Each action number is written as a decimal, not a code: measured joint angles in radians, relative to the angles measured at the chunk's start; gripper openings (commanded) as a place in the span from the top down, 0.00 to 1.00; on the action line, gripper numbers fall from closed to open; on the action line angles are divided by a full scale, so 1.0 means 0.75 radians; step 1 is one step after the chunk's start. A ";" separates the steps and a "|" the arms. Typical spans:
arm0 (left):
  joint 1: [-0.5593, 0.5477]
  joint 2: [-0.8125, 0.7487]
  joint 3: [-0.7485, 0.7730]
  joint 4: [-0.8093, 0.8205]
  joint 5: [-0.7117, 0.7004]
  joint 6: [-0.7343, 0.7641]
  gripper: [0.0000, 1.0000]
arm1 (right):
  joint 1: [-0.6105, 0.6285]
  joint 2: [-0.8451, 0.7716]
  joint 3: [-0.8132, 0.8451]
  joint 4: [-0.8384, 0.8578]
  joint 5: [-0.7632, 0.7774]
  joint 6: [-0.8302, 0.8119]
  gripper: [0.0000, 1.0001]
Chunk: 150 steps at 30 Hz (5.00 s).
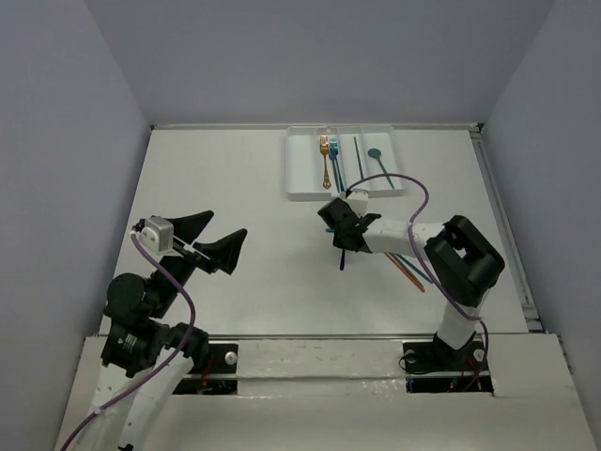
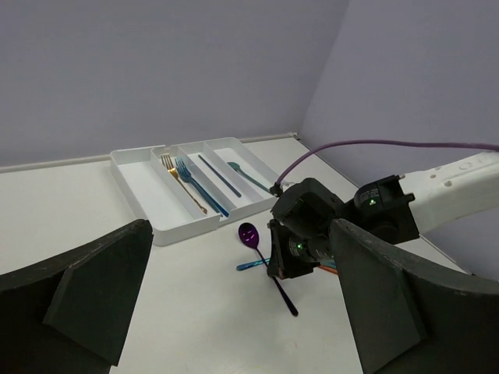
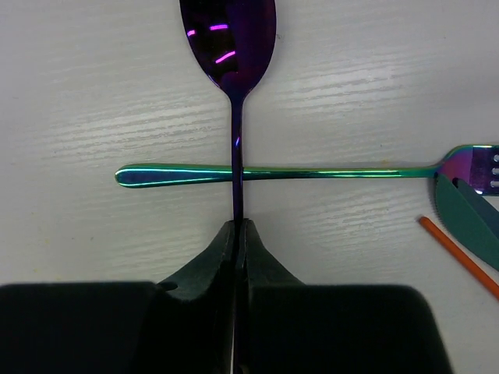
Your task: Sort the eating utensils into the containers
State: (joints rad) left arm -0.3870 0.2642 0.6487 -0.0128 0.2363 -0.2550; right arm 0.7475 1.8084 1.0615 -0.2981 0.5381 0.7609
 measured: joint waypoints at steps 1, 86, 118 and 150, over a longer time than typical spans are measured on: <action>0.000 0.001 0.000 0.000 0.000 0.000 0.01 | 0.000 -0.001 0.000 -0.002 0.005 0.001 0.99; -0.024 -0.105 0.008 -0.009 -0.022 0.004 0.01 | -0.689 -0.733 -0.452 -0.362 -0.719 -0.355 0.58; -0.035 -0.112 0.008 -0.010 -0.027 0.004 0.01 | -0.443 -0.497 -0.430 -0.260 -0.624 -0.320 0.82; -0.036 -0.077 0.008 -0.010 -0.027 0.004 0.01 | -0.423 0.027 0.599 -0.158 -0.575 -0.589 1.00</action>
State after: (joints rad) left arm -0.4137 0.2062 0.6548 -0.0204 0.2161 -0.2520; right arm 0.4305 1.8290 1.5105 -0.4168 0.1070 0.3191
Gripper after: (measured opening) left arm 0.991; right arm 0.103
